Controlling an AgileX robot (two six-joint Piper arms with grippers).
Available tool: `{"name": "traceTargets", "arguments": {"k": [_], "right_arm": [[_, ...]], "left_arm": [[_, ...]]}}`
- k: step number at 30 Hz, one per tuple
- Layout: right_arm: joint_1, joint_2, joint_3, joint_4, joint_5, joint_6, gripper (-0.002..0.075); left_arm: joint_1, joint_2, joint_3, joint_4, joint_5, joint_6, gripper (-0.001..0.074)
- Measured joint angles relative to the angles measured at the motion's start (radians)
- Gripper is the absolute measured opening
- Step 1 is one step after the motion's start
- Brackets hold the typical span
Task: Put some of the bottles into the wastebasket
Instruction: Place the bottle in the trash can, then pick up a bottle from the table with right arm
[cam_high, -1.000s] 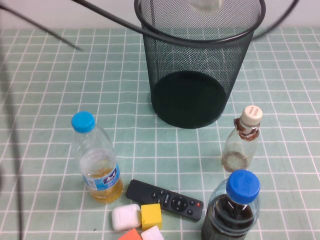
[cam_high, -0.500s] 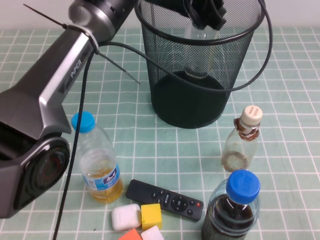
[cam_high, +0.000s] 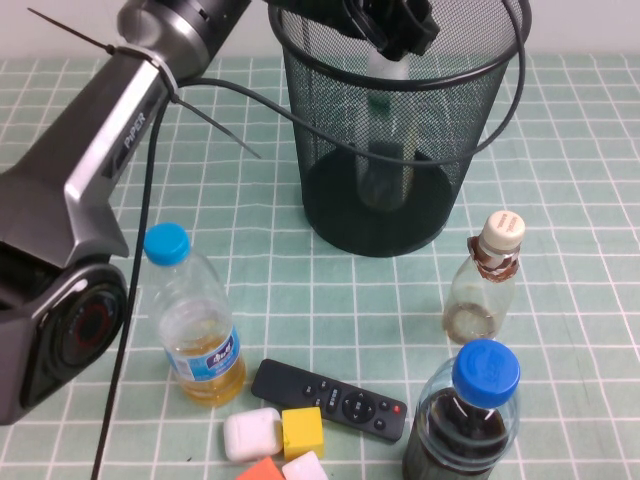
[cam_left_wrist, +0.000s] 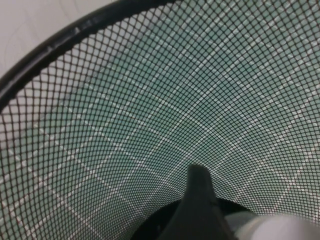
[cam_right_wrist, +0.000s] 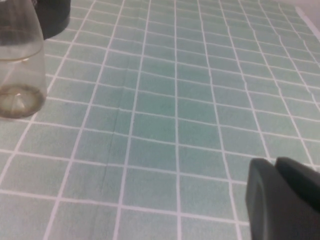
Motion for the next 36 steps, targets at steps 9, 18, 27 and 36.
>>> {"name": "traceTargets", "arguments": {"k": [9,18,27,36], "right_arm": [[0.0,0.0,0.002,0.265,-0.135,0.0,-0.0008],[0.0,0.0,0.002,0.604,-0.323,0.005,-0.0008],[0.0,0.086,-0.258,0.677,-0.01,0.007,-0.0006],[0.0,0.54,-0.703,0.408,0.422,0.011,-0.0006]], "left_arm": [[0.002,-0.036,0.0,-0.005,0.034,-0.058,0.0417],[0.002,-0.203,0.0,0.027,0.3,-0.015,0.0018],[0.002,-0.375,0.069,0.076,0.343,-0.002,-0.0001],[0.0,-0.784,0.452,0.267,0.343,-0.151,-0.0001]]}}
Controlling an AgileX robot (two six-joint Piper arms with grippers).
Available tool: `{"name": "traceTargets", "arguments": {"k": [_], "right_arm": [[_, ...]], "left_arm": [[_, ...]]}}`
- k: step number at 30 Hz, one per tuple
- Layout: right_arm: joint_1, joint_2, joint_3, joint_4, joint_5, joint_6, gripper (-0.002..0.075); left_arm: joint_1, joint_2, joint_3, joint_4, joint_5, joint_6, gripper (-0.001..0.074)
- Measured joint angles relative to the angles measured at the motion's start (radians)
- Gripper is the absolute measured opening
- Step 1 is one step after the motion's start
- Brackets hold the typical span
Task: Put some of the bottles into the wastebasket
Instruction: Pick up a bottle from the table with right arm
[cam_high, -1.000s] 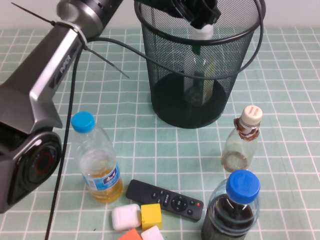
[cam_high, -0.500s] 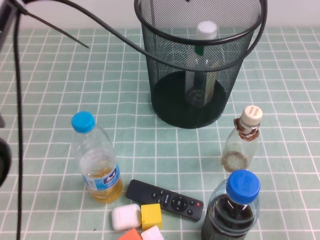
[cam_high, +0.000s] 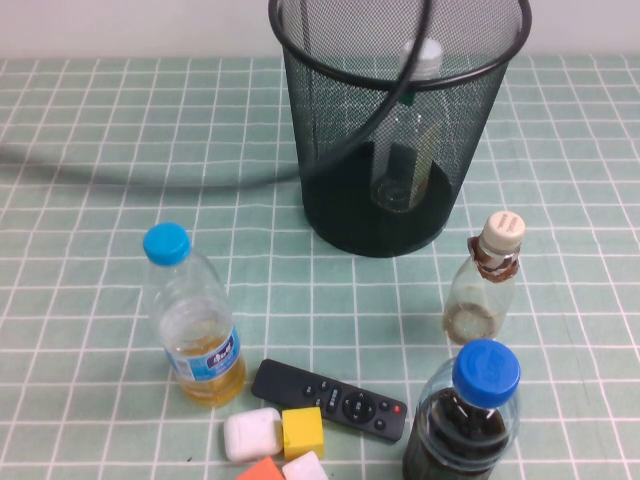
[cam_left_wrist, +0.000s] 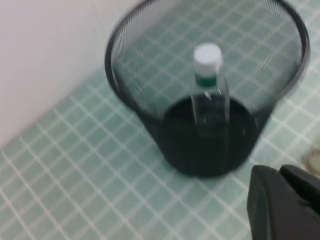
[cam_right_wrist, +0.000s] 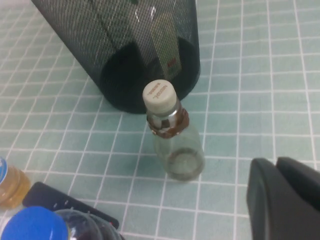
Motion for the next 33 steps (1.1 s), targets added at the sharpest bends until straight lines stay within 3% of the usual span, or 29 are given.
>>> {"name": "traceTargets", "arguments": {"k": [4,11,18,25,30,33], "right_arm": [[0.0,0.188,-0.168,-0.025,0.121,-0.007,-0.0006],[0.005,0.443,-0.355,-0.031,0.174,-0.03,-0.0006],[0.216,0.606,-0.448,-0.113,0.157,-0.01,-0.0006],[0.434,0.644,-0.459,-0.299,0.072,0.092,-0.0006],[0.47,0.683,-0.461,-0.333,0.045,0.103,0.001],[0.47,0.704,-0.461,-0.342,0.041,0.105,0.0085]], "left_arm": [[-0.002,-0.211,0.266,0.018,-0.037,-0.006,-0.0001],[-0.002,-0.621,0.829,0.022,-0.296,-0.047,-0.0002],[-0.002,-0.963,1.312,0.02,-0.523,-0.079,-0.0002],[-0.002,-1.27,1.631,0.016,-0.732,-0.169,-0.0002],[-0.002,-1.422,1.799,0.014,-0.882,-0.185,-0.0002],[-0.002,-1.457,1.875,0.012,-0.915,-0.207,-0.0003]]}}
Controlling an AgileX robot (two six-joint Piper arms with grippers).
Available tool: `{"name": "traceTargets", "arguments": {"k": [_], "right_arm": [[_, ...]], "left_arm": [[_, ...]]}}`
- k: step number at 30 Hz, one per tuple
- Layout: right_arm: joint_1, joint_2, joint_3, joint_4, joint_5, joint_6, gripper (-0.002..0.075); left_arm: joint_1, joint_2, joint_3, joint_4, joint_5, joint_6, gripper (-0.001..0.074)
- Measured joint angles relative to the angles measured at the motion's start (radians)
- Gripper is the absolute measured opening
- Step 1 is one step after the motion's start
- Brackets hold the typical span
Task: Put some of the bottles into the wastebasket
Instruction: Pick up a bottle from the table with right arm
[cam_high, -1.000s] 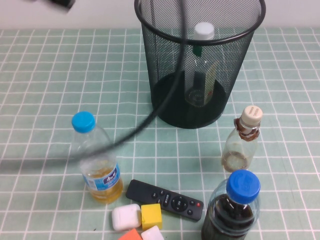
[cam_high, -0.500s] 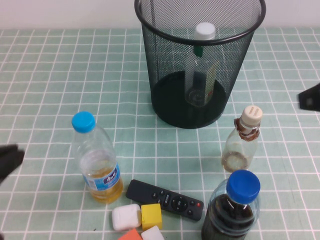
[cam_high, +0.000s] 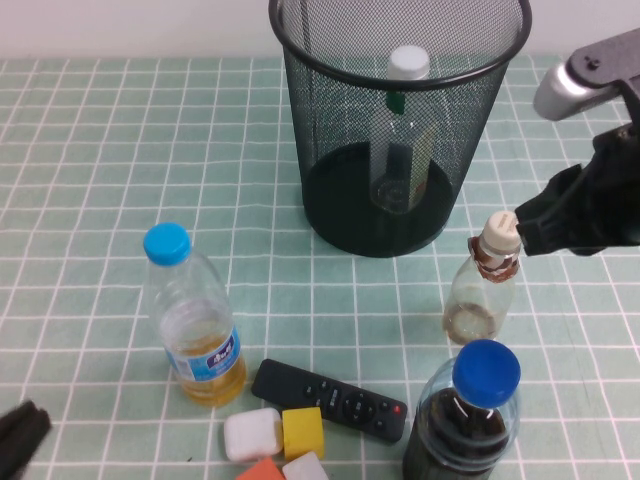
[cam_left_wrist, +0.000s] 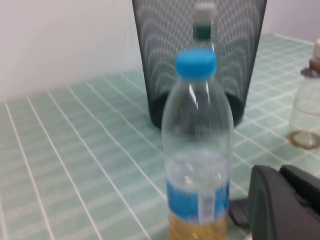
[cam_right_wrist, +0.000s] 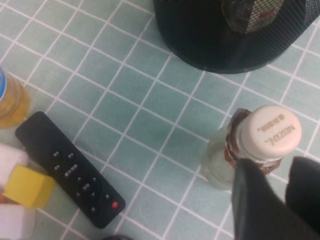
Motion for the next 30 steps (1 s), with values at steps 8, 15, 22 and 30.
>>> {"name": "traceTargets", "arguments": {"k": [8,15,22,30], "right_arm": [[0.002,0.053,0.0,-0.051,-0.036,0.062,0.0461],[0.002,0.138,0.0,-0.078,-0.087,0.105,0.0508],[0.002,0.212,0.0,-0.082,-0.139,0.115,0.0511],[0.002,0.298,0.0,-0.088,-0.19,0.123,0.0485]], "left_arm": [[0.0,-0.002,0.214,-0.04,-0.14,-0.113,-0.0003],[0.0,-0.002,0.254,-0.012,-0.156,-0.113,-0.0003],[0.0,-0.002,0.254,-0.007,-0.161,-0.113,-0.0003],[0.0,-0.002,0.254,-0.007,-0.161,-0.113,-0.0003]]}}
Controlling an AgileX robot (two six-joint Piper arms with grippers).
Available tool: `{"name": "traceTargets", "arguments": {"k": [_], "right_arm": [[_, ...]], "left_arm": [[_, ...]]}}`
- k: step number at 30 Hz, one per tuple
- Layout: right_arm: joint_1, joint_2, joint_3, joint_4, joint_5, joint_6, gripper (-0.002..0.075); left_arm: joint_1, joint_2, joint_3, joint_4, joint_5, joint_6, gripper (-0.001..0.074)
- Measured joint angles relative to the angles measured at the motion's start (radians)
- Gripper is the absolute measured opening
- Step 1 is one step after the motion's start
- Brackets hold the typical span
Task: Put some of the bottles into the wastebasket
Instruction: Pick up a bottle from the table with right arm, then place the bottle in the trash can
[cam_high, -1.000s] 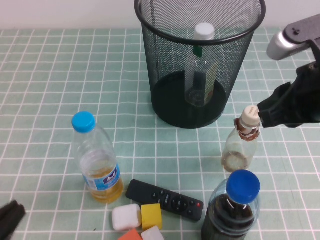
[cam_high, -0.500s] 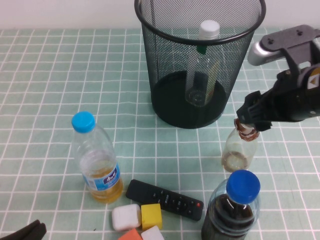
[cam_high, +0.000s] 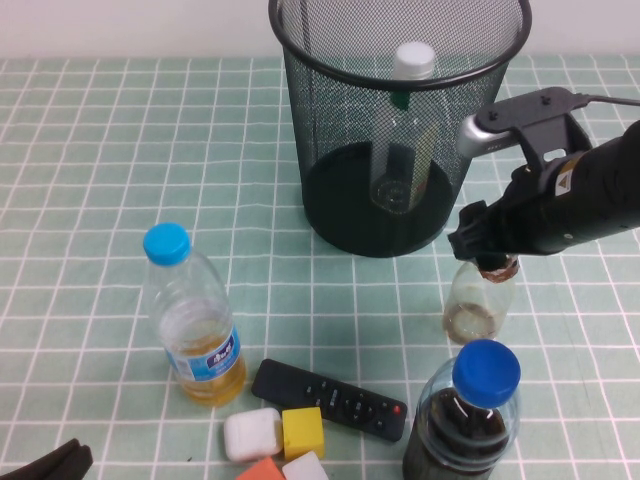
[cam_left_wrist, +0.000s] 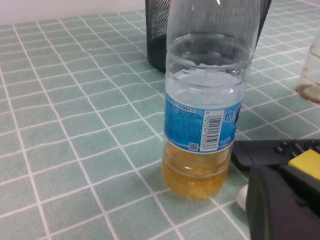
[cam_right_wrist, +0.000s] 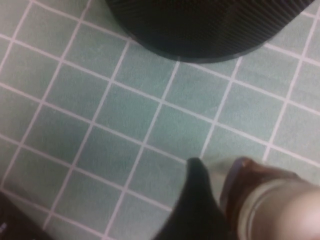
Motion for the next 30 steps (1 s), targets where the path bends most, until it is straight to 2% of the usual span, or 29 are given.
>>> {"name": "traceTargets", "arguments": {"k": [3,5,6,12,18,24,30], "right_arm": [[0.0,0.015,0.0,-0.001,-0.02,0.0,0.04],[0.0,0.017,0.0,-0.004,-0.022,0.0,0.0305],[0.0,0.017,0.0,-0.005,-0.024,0.0,0.0293],[0.001,0.01,-0.004,-0.067,0.005,0.025,0.0293],[0.002,-0.066,-0.074,-0.202,0.228,0.13,0.0293],[0.002,-0.118,-0.351,-0.331,0.56,0.217,0.0293],[0.002,-0.057,-0.817,-0.445,0.625,0.171,0.0293]], "left_arm": [[0.0,0.0,0.0,0.0,0.0,0.0,-0.0003],[0.0,0.0,0.0,0.0,0.0,0.0,-0.0003],[0.0,0.0,0.0,0.0,0.0,0.0,-0.0003],[0.0,0.0,0.0,0.0,0.0,-0.001,-0.0003],[0.0,0.0,0.0,0.0,0.0,-0.001,-0.0003],[0.0,0.0,0.0,0.0,0.0,-0.001,-0.0003],[0.0,0.0,0.0,0.0,0.0,-0.001,-0.0004]]}}
